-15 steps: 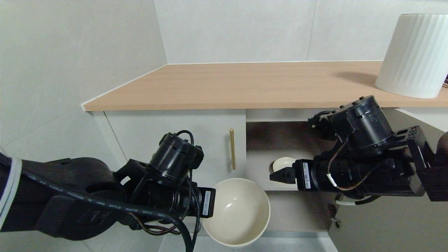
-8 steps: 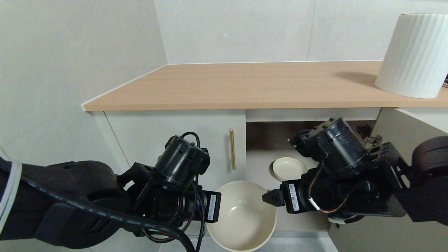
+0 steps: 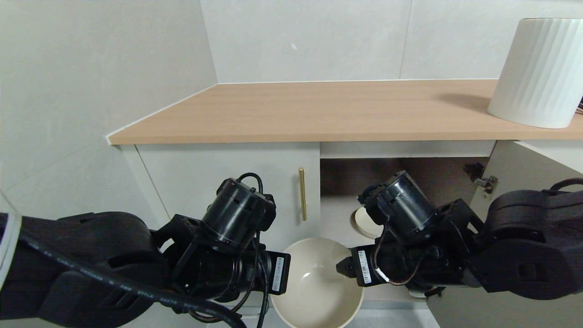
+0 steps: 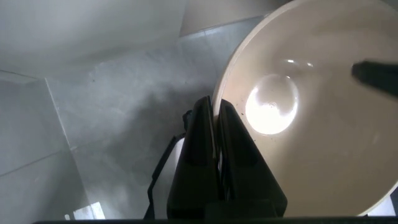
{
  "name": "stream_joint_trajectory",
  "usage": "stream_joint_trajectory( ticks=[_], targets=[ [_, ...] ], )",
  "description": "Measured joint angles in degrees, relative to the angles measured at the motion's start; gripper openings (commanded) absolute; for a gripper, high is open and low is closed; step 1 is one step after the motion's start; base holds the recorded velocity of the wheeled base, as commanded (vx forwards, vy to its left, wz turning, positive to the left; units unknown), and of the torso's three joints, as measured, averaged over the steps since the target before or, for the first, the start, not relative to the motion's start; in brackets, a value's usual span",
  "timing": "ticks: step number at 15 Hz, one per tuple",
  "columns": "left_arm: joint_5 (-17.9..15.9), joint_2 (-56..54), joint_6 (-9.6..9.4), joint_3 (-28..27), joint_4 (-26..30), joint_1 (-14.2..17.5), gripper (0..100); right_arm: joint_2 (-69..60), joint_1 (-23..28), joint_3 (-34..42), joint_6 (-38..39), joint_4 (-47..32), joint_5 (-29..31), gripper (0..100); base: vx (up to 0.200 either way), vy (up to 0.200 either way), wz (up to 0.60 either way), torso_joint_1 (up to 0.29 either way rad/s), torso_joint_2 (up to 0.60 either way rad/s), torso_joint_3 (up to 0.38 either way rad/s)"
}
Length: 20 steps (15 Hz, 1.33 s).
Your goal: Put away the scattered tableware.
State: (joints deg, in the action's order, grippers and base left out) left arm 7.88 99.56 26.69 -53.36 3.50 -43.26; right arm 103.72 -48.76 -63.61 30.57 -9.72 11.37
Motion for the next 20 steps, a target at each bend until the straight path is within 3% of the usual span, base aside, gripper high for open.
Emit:
stream_joint_trajectory(
  ticks=[11,12,20],
  targets=[
    [0.09,0.39,0.11,0.11,0.09,0.02,0,0.22,-0.44,0.24,-0.09,0.01,-0.02,0,0.0,0.0,0.0,0.0,0.0,0.0],
    [0.28,0.39,0.07,0.11,0.11,0.02,100,0.22,-0.44,0.24,-0.09,0.01,0.0,0,0.0,0.0,0.0,0.0,0.0,0.0],
    [0.49,-0.26,0.46,0.11,-0.09,0.07,100,0.39,-0.44,0.35,-0.12,-0.1,0.11,0,0.0,0.0,0.0,0.0,0.0,0.0]
  ],
)
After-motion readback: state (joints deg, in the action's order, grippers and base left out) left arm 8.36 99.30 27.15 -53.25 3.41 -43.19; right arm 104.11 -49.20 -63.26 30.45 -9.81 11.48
